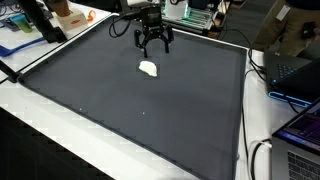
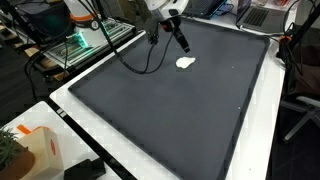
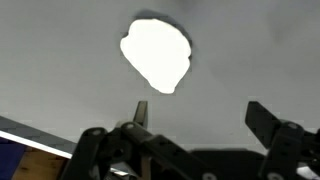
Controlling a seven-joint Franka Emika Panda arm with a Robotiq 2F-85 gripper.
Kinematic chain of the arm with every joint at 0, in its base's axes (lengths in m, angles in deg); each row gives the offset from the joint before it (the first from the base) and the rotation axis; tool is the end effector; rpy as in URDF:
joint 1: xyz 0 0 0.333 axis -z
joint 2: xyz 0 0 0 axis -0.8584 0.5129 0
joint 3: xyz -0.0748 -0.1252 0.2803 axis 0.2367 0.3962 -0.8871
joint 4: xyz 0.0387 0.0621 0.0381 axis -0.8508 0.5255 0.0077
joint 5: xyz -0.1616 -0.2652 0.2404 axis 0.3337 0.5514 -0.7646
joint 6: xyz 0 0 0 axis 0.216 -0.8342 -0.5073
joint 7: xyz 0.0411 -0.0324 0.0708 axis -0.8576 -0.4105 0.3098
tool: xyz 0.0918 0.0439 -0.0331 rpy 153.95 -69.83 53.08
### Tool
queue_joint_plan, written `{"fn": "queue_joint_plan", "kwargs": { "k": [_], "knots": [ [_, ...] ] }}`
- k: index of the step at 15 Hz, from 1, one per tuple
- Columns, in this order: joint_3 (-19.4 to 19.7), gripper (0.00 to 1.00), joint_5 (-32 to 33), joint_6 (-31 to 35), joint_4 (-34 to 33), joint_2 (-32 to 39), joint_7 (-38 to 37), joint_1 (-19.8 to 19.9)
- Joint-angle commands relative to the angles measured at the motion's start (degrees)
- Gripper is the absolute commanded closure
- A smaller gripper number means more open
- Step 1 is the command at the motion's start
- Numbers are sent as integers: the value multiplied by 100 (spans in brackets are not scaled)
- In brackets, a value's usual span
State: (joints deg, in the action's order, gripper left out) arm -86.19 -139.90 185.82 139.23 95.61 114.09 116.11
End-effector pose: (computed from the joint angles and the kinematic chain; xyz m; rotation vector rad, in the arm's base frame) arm 0.4771 0.0649 0.2270 -2.6275 -1.2379 -0.7431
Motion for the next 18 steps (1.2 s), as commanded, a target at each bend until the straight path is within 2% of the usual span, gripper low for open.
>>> {"fn": "queue_joint_plan", "kwargs": {
  "k": [1, 2, 3, 5, 6, 7, 8, 9, 10, 11, 13, 14, 15, 16, 17, 18],
  "knots": [
    [375, 0, -167, -759, -105, -1255, -495, -164],
    [463, 0, -116, -901, -101, -1479, -717, -210],
    [177, 0, 305, -348, -121, -874, -770, -136],
    [178, 0, 371, -302, -82, -1105, -973, -219],
    [571, 0, 3, -1036, -23, -2068, -1269, -375],
    [240, 0, 451, -279, -58, -1292, -1329, -335],
    [281, 0, 431, -281, -51, -1394, -1485, -396],
    [724, 0, -25, -1025, 1, -2384, -1859, -630],
    [796, 0, -58, -1177, 21, -2498, -2050, -717],
    [462, 0, 385, -511, -13, -1700, -2123, -673],
    [536, 0, 418, -464, 36, -1856, -2584, -869],
    [1093, 0, -34, -1345, 115, -2911, -2986, -1171],
    [658, 0, 501, -499, 91, -1958, -3116, -1045],
    [1299, 0, 114, -1404, 194, -3107, -3584, -1395],
    [738, 0, 275, -793, -29, -2070, -2880, -1064],
    [919, 0, 262, -973, -6, -2280, -3106, -1193]
  ]
}}
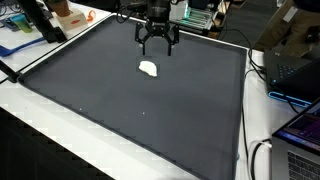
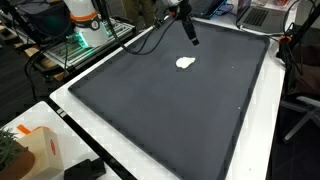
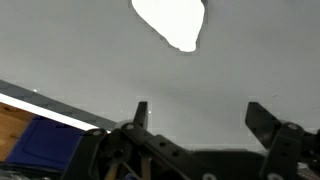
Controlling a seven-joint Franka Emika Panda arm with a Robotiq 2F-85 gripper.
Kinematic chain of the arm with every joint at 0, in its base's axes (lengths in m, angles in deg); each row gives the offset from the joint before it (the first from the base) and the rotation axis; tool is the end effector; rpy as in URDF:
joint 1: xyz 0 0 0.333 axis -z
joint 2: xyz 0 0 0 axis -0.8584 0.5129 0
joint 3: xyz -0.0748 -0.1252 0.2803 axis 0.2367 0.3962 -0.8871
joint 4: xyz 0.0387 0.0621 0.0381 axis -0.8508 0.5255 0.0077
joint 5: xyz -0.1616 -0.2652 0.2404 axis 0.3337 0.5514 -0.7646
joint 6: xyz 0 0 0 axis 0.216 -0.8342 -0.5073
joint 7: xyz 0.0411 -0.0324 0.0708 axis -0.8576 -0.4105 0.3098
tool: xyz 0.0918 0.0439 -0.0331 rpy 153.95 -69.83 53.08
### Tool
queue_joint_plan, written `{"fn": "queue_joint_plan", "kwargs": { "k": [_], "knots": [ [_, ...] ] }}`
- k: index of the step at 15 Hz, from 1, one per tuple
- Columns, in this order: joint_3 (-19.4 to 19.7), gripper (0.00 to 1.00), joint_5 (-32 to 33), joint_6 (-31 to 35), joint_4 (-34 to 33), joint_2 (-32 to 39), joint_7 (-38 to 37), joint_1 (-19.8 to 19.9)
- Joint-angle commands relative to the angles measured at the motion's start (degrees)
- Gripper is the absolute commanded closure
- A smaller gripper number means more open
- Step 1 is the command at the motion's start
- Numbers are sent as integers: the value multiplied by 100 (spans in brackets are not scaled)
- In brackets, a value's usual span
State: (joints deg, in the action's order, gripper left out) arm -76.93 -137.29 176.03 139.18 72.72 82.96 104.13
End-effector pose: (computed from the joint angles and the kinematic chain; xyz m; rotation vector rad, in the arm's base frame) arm 0.4934 0.1066 0.2597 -2.8354 -0.9288 -0.8752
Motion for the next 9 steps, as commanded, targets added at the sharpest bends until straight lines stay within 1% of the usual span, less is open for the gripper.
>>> {"fn": "queue_joint_plan", "kwargs": {
  "k": [1, 3, 9],
  "knots": [
    [135, 0, -11, -112, 17, -192, -147, -95],
    [76, 0, -214, -193, 82, -239, -110, -65],
    [-74, 0, -441, -231, 230, -169, -109, 58]
  ]
}}
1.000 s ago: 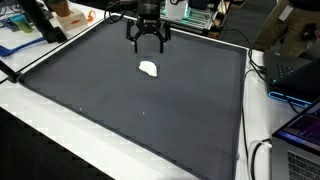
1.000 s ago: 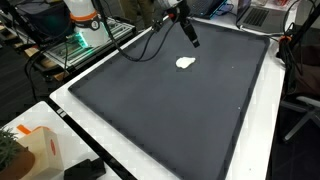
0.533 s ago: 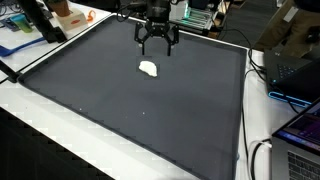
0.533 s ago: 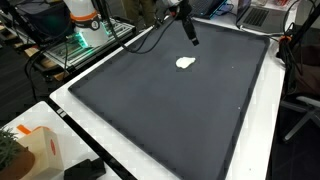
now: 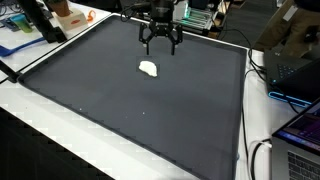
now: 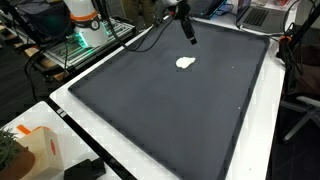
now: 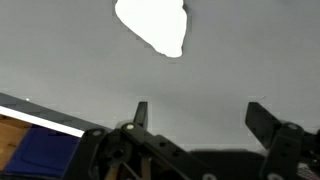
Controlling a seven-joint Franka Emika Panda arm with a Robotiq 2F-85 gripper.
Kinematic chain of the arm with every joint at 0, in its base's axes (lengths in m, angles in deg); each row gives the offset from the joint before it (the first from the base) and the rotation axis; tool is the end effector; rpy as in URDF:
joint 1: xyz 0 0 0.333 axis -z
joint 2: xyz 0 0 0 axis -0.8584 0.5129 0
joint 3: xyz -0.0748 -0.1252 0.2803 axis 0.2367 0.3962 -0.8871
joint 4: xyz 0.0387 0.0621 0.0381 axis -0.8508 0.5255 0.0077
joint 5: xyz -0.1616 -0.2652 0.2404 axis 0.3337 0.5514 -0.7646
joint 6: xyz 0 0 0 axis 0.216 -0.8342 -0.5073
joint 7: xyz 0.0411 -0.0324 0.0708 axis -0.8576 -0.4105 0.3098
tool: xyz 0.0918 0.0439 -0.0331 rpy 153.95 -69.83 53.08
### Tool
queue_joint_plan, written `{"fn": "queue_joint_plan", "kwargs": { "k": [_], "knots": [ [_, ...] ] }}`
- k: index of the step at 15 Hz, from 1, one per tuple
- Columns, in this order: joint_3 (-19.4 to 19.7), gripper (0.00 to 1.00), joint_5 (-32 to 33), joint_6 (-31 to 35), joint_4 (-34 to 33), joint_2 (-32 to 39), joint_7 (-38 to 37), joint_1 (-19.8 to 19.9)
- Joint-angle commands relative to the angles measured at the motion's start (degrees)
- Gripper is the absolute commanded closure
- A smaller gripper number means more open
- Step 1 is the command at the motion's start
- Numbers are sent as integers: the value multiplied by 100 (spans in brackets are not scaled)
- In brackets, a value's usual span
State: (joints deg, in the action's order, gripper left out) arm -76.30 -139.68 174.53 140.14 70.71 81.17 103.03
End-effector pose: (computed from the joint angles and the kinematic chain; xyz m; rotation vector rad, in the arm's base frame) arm 0.4840 0.1146 0.2576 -2.8360 -0.8945 -0.8377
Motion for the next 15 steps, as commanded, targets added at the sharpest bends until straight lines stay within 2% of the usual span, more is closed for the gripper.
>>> {"fn": "queue_joint_plan", "kwargs": {
  "k": [1, 4, 11, 15],
  "knots": [
    [-177, 0, -281, -101, 155, 47, 126, 208],
    [-439, 0, -424, -197, 348, -40, 169, 481],
    [-1481, 0, -1068, -48, 909, 98, 667, 1519],
    [-1767, 0, -1305, 1, 1043, 267, 1004, 1887]
  ]
}}
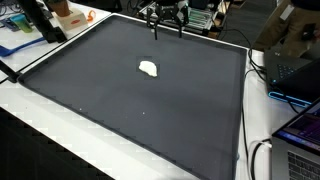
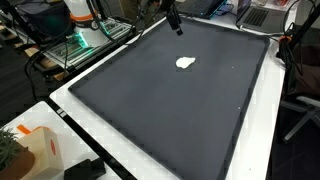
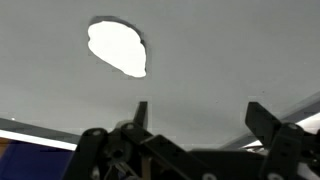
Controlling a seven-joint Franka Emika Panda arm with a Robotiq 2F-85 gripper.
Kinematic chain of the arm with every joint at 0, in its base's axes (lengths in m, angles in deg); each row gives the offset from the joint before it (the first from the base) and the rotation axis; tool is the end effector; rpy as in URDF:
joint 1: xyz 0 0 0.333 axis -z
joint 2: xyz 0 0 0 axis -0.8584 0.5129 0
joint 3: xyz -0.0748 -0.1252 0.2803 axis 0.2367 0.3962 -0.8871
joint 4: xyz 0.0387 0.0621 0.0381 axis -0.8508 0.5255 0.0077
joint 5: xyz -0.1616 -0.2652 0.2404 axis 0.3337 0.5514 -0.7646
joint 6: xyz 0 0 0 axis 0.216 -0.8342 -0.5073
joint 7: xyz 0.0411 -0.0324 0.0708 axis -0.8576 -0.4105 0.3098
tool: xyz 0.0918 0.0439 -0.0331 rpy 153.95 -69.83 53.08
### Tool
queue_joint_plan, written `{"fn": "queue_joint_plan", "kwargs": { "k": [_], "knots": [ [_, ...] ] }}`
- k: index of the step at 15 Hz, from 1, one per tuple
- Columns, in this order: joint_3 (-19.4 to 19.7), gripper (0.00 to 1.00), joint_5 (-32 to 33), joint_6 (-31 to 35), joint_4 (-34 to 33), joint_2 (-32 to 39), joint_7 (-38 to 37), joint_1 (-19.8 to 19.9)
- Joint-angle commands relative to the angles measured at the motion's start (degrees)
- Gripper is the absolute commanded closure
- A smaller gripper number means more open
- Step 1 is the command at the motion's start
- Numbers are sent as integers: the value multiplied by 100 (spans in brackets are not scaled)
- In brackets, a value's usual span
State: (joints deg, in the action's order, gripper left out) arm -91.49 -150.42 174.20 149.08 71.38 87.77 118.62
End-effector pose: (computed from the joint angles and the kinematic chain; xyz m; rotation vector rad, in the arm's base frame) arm 0.4255 0.0999 0.2831 -2.7586 -0.8623 -0.7365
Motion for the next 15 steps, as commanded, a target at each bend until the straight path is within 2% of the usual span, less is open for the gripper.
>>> {"fn": "queue_joint_plan", "kwargs": {
  "k": [1, 7, 11, 14, 15],
  "knots": [
    [-284, 0, -282, 60, 165, 231, 412, 379],
    [-434, 0, -395, 51, 261, 370, 543, 583],
    [-492, 0, -276, -35, 393, 300, 285, 698],
    [-595, 0, -9, -174, 500, 24, -254, 900],
    [-448, 0, -175, 5, 273, 316, 166, 662]
  ]
}}
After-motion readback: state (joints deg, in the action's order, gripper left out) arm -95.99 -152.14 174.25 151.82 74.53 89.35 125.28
